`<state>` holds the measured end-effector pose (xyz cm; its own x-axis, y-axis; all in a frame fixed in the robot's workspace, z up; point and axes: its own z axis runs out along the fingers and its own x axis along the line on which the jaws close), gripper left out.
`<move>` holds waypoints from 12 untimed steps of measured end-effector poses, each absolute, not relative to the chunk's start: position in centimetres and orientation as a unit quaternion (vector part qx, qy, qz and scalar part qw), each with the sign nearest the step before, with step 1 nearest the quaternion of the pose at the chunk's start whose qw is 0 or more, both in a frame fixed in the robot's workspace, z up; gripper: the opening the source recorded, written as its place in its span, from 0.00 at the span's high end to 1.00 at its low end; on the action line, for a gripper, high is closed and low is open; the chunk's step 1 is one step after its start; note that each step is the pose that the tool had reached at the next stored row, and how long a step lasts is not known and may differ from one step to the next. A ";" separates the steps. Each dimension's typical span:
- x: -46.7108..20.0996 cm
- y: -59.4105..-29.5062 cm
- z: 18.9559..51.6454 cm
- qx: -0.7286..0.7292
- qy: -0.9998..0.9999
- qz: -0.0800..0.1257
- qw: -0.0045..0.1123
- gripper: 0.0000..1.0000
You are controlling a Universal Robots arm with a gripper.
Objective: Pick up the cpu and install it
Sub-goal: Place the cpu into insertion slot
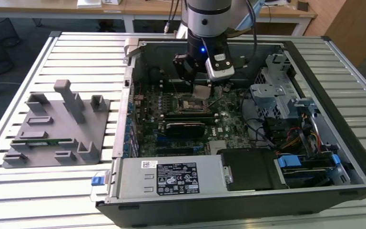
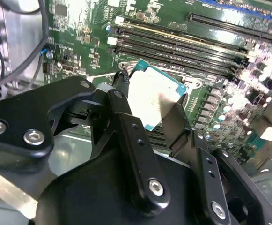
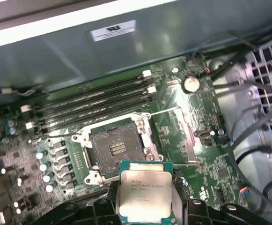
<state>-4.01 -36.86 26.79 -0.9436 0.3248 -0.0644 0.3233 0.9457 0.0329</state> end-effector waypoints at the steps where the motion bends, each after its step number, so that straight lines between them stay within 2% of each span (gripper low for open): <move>1: -4.0 -36.9 26.8 0.172 0.984 0.011 0.035 0.47; 12: -4.0 -36.9 26.7 0.259 0.965 0.007 0.036 0.47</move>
<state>-4.01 -36.86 26.73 -0.8632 0.5007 -0.0652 0.4998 0.8656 0.0312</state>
